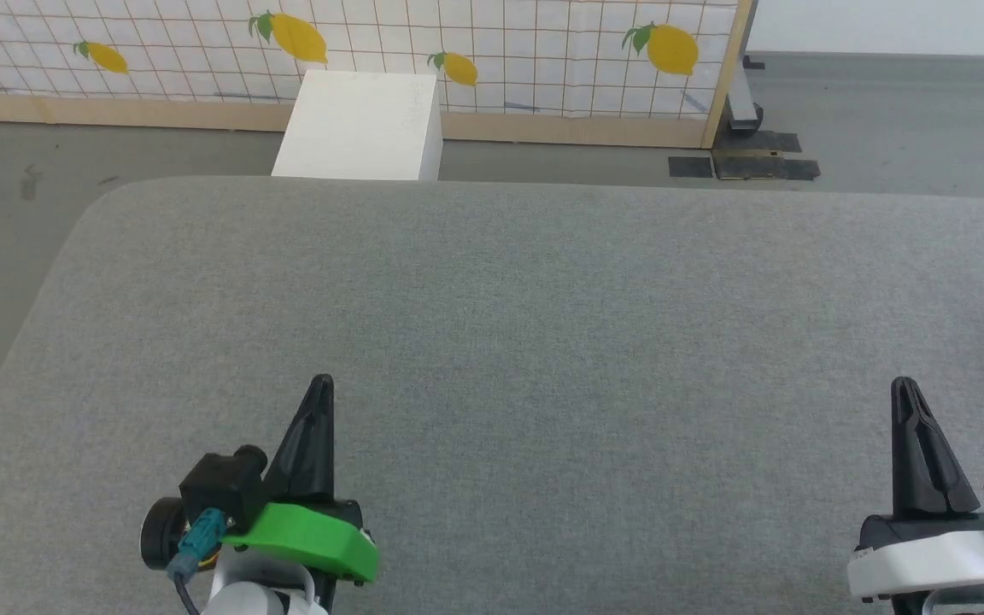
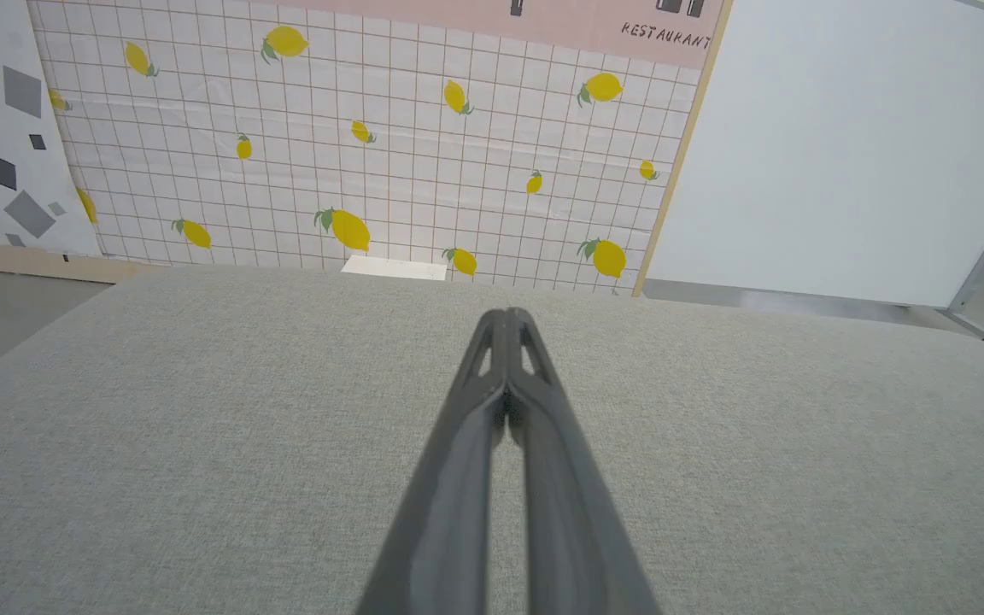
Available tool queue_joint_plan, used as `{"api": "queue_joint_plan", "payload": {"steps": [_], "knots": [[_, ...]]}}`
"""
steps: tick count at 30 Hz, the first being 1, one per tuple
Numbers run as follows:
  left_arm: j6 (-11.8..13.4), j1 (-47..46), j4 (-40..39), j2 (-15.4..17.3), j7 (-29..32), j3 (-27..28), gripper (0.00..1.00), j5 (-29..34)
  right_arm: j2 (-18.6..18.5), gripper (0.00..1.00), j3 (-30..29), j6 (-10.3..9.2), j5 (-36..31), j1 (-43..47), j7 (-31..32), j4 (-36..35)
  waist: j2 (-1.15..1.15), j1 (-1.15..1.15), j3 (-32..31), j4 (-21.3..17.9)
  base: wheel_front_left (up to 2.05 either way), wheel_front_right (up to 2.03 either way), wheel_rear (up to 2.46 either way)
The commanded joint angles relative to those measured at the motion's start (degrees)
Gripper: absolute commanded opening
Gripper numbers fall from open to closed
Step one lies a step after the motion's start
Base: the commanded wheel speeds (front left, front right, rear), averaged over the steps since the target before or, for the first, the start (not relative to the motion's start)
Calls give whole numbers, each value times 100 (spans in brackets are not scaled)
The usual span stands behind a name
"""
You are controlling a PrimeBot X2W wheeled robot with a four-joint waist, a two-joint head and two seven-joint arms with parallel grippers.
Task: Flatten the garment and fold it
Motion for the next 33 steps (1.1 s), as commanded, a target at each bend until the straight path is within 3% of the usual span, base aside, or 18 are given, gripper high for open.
{"api": "queue_joint_plan", "payload": {"steps": [1,33], "knots": [[1,0,0,0,1,-1,0,1,0,0,-1,0,0,0,1,0,0,0,0,0,0,0,0],[104,59,-150,-7,305,136,0,253,4,0,172,-2,-106,-89,303,6,0,0,-44,-52,0,0,0]]}}
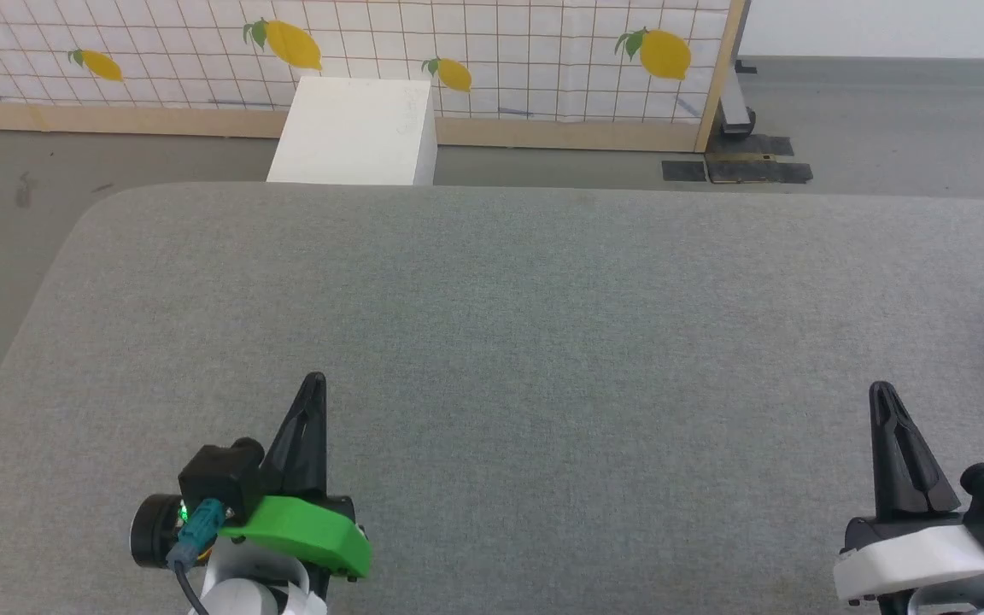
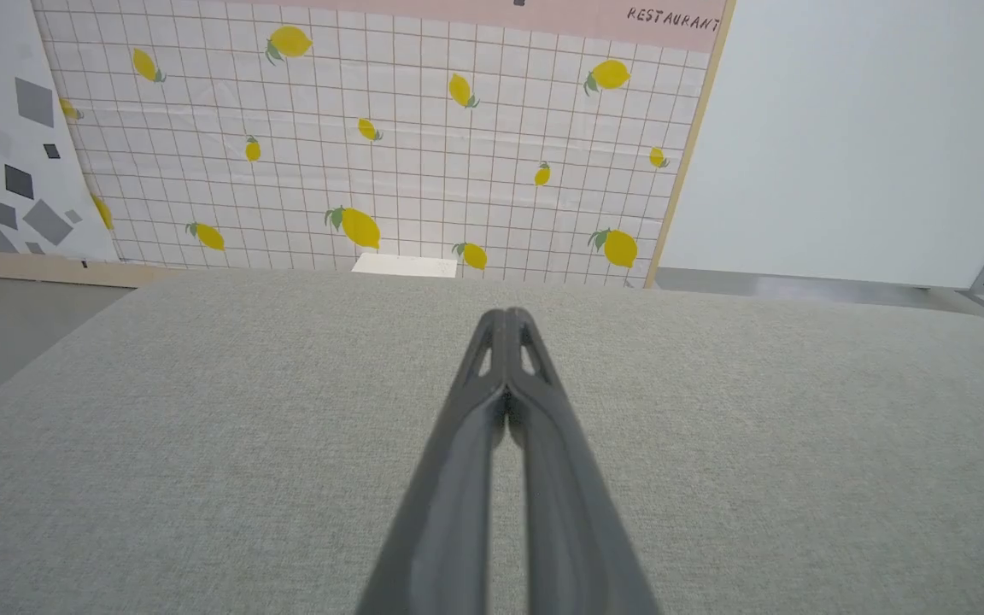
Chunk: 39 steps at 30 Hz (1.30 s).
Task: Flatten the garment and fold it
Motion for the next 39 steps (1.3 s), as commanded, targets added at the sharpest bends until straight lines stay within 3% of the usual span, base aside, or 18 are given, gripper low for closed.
{"api": "queue_joint_plan", "payload": {"steps": [1,39], "knots": [[48,60,-41,-7,41,34,0,48,4,0,34,-2,-44,-87,31,3,0,0,-2,-3,0,0,0],[197,146,-257,-18,480,231,0,413,9,0,283,-4,-197,-216,468,11,0,0,-63,-74,0,0,0]]}}
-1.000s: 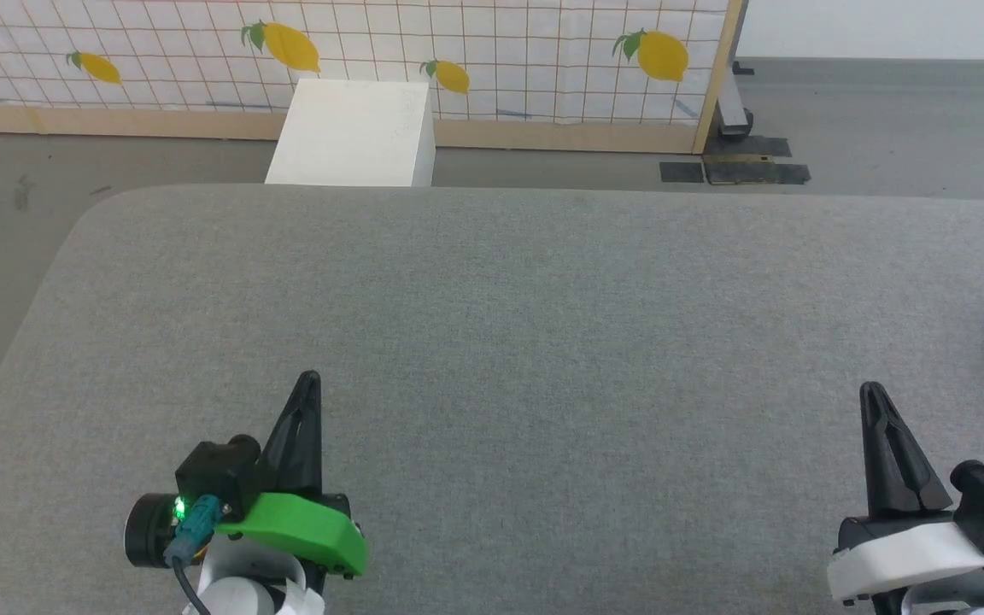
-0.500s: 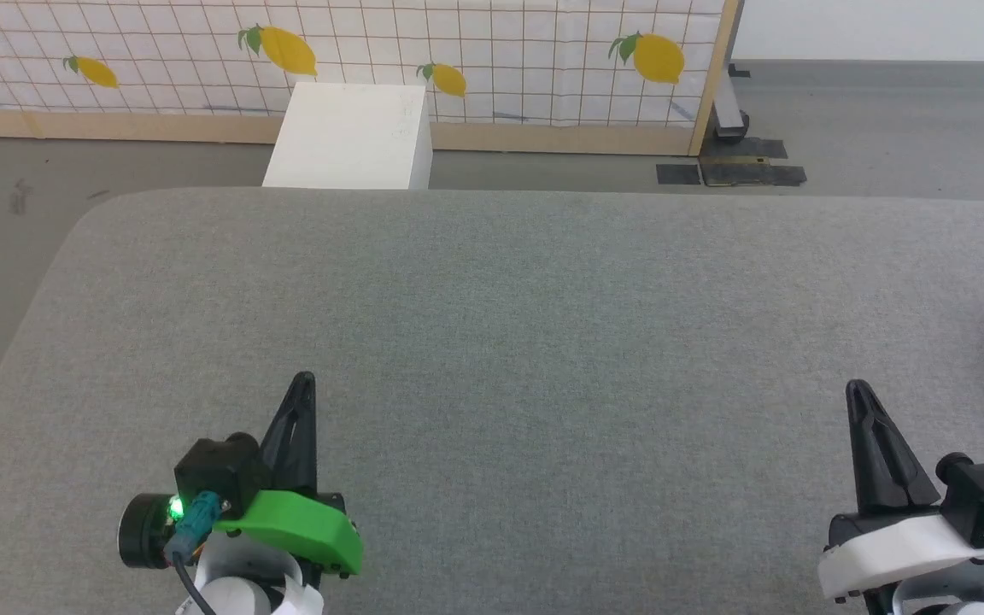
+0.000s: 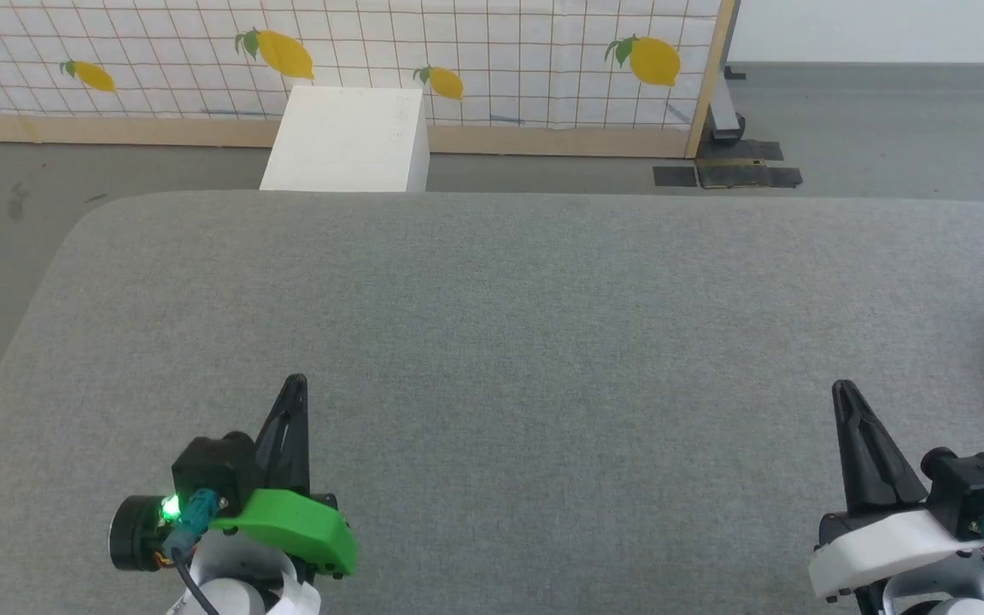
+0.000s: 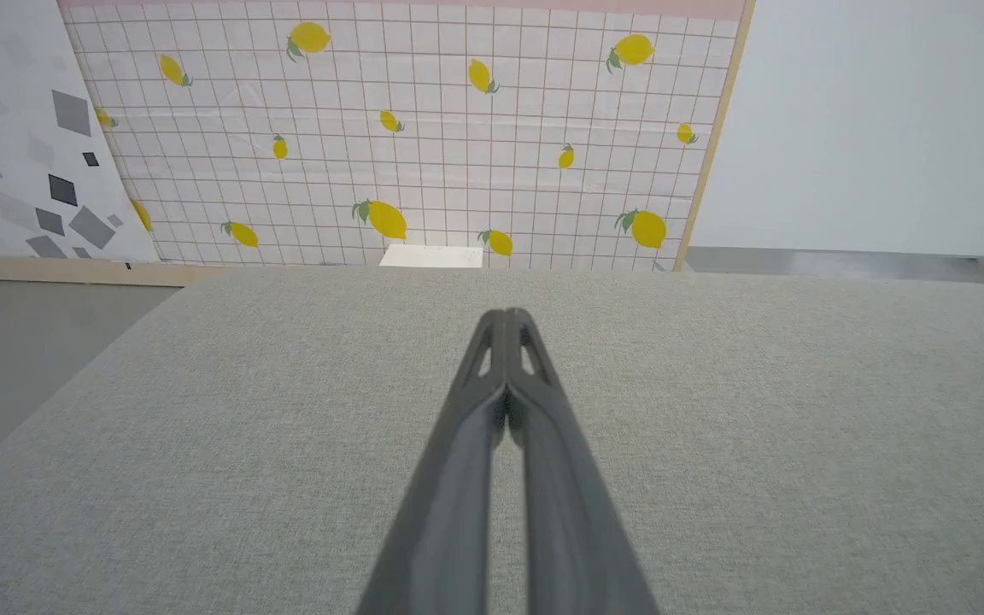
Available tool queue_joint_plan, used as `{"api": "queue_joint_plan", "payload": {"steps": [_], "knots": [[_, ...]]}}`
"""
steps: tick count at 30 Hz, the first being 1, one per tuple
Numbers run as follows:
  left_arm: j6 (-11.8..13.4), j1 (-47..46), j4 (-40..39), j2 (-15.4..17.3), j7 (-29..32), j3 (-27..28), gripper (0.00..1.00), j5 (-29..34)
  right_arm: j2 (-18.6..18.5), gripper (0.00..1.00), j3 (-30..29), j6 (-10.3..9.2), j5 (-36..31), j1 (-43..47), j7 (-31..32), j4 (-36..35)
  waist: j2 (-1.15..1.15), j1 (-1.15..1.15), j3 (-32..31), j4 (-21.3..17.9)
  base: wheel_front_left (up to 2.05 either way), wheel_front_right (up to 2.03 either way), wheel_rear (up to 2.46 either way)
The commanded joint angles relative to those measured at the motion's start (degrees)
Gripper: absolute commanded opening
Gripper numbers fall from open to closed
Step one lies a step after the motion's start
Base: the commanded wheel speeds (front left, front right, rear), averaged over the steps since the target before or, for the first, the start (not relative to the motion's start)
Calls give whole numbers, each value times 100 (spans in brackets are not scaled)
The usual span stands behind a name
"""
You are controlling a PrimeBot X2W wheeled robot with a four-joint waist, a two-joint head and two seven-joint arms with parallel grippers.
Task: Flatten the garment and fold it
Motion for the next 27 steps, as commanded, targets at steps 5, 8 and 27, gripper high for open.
{"api": "queue_joint_plan", "payload": {"steps": [5,8,27], "knots": [[67,98,-58,-18,75,48,0,101,10,0,53,-5,-69,-123,91,7,0,0,-9,-10,0,0,0],[86,109,-86,-19,131,74,0,148,11,0,85,-5,-89,-139,147,8,0,0,-16,-19,0,0,0],[161,152,-195,-25,353,172,0,332,14,0,211,-6,-166,-204,367,12,0,0,-47,-55,0,0,0]]}}
